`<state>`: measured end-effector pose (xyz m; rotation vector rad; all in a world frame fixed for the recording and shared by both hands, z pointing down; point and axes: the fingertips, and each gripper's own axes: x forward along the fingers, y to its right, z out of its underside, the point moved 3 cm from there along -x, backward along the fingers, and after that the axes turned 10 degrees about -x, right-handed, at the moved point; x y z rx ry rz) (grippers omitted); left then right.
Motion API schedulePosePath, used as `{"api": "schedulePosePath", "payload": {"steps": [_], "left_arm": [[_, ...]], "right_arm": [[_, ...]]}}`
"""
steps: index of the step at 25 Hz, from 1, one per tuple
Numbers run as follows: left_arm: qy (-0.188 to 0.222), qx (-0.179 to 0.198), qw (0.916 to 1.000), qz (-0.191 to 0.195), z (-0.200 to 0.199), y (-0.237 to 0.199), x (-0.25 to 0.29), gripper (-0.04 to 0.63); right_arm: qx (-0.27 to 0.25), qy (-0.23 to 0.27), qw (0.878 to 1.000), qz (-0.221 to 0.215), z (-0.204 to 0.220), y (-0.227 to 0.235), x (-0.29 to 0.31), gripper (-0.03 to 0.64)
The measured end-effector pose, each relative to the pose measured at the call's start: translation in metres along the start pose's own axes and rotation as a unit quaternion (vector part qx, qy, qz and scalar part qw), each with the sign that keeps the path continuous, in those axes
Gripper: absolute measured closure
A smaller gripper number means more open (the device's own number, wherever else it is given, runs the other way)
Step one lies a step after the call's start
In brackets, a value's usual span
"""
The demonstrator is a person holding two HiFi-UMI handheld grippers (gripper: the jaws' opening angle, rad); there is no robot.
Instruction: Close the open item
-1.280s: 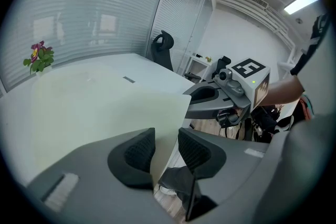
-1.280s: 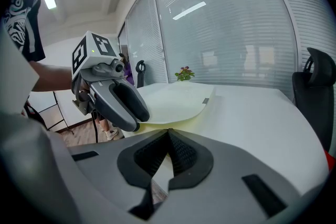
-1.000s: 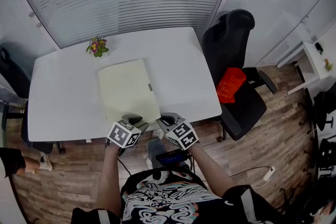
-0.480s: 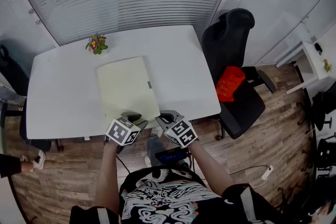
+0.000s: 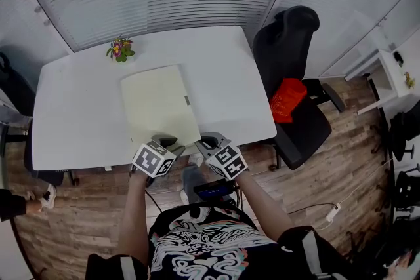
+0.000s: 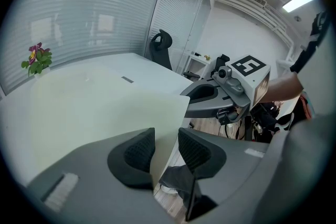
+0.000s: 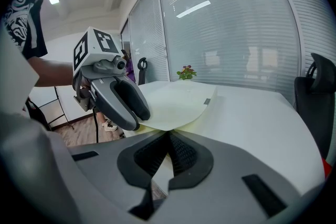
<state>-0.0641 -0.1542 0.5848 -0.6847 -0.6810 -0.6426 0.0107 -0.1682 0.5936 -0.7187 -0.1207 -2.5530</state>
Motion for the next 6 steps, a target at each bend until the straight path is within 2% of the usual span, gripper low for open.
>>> {"api": "schedulePosePath", "payload": {"steps": [6], "left_arm": [[-0.003,0.001,1.0000,0.004,0.0022,0.0001,-0.0006,0.459]], "right_arm": [[-0.001,-0.004,1.000,0.000,0.0009,-0.0025,-0.0004,0.615]]}}
